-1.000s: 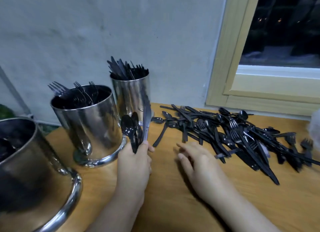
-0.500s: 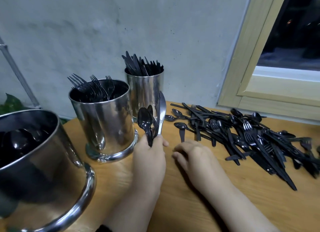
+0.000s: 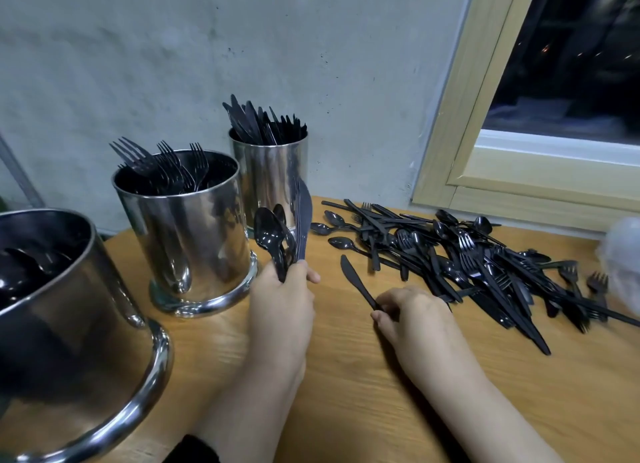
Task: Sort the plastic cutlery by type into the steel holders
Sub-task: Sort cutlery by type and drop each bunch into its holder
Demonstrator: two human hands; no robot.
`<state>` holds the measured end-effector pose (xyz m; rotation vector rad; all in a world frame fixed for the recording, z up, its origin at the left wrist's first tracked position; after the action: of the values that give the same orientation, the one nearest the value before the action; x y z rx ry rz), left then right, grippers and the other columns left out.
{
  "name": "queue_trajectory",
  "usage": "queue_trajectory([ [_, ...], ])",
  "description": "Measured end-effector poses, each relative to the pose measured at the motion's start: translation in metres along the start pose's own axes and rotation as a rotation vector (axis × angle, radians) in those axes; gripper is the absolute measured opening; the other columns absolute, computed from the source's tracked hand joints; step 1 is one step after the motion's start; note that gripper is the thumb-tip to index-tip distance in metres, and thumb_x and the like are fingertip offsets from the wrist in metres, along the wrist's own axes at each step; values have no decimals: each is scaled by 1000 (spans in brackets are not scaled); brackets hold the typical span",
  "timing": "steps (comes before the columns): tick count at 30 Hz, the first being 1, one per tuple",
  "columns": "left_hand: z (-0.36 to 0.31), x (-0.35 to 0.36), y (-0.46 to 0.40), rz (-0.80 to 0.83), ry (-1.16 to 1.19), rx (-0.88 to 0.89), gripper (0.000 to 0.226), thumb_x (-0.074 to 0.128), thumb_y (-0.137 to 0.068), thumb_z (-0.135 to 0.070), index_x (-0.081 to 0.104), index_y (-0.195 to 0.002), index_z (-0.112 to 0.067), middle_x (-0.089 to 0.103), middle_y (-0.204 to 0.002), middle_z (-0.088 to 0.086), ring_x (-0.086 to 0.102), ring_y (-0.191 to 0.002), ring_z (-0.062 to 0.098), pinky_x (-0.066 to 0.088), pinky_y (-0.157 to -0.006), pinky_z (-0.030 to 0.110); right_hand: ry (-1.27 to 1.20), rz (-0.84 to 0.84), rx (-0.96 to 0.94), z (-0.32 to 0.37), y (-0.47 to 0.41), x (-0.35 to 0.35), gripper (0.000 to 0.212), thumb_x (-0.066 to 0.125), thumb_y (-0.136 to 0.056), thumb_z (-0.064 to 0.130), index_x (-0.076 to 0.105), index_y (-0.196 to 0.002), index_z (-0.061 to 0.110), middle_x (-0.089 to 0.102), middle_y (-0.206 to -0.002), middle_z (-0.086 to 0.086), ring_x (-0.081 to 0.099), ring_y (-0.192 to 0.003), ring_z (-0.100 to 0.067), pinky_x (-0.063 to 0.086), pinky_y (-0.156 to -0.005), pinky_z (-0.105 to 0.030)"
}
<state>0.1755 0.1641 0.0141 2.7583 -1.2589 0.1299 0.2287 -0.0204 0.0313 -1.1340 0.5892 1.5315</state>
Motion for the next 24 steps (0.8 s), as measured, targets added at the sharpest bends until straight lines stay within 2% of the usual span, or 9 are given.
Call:
queue_trajectory([
  [4, 4, 4, 1, 22, 16, -27, 20, 54, -98, -13, 62, -82, -5, 44, -57, 8, 39, -49, 19, 34, -48, 33, 19, -5, 47, -6, 0, -3, 16, 64, -91, 24, 74, -101, 16, 68, -99, 0, 64, -88, -18, 51, -78, -28],
  [6, 6, 6, 3, 36, 27, -37, 18, 54, -98, -12, 63, -84, -5, 47, -56, 7, 41, -47, 17, 35, -47, 31, -37, -30, 55, -7, 0, -3, 15, 64, -91, 23, 75, -100, 18, 70, -98, 2, 64, -87, -16, 48, -75, -25],
  [9, 8, 13, 7, 60, 107, -78, 16, 52, -101, -8, 66, -94, -8, 60, -65, 3, 48, -47, 13, 40, -49, 34, -414, -130, 125, -12, 3, -5, 15, 68, -92, 18, 76, -101, 27, 73, -87, 9, 64, -78, -5, 47, -72, -17],
  [10, 9, 16, 9, 74, 140, -96, 15, 51, -102, -7, 65, -97, -6, 63, -69, 2, 52, -49, 13, 44, -50, 34, -585, -158, 154, -13, 4, -5, 16, 71, -91, 17, 76, -101, 29, 73, -81, 9, 64, -72, -4, 52, -73, -22],
  [12, 11, 24, 11, 108, 186, -118, 15, 49, -103, -6, 64, -100, -2, 66, -73, 4, 61, -55, 15, 55, -55, 32, -837, -182, 201, -12, 4, -2, 15, 73, -90, 17, 77, -100, 28, 73, -76, 7, 62, -66, -4, 59, -73, -42],
  [14, 12, 32, 14, 150, 188, -122, 18, 49, -104, -5, 66, -100, -1, 71, -76, 4, 70, -65, 19, 61, -64, 32, -939, -187, 210, -6, 3, 0, 14, 74, -89, 15, 77, -98, 25, 74, -78, 9, 62, -66, -2, 58, -68, -39],
  [17, 12, 44, 20, 249, 162, -102, 24, 46, -105, -4, 70, -108, -6, 79, -95, 14, 77, -90, 32, 64, -79, 38, -1016, -185, 208, 4, 1, 4, 13, 73, -89, 9, 76, -92, 21, 75, -75, 11, 64, -60, 1, 51, -59, -19],
  [21, 17, 45, 20, 233, 184, -119, 22, 49, -106, -6, 71, -110, -9, 78, -101, 18, 75, -100, 36, 64, -84, 41, -904, -187, 236, 2, -3, 10, 11, 74, -88, 14, 76, -83, 24, 74, -71, 11, 65, -61, 0, 50, -60, -20],
  [24, 20, 44, 18, 222, 148, -114, 19, 54, -105, -10, 73, -108, -11, 78, -102, 14, 75, -102, 32, 62, -89, 45, -791, -169, 210, 3, -3, 12, 8, 74, -89, 21, 76, -83, 27, 73, -77, 10, 66, -71, -1, 53, -65, -22],
])
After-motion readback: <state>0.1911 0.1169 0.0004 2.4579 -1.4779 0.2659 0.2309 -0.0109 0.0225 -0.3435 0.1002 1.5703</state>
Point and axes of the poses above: each hand's wrist, its own y-axis away from the middle knuckle, its own x-axis out of the palm, z = x × y, the point moved 8 cm from there along -y, towards the middle knuckle
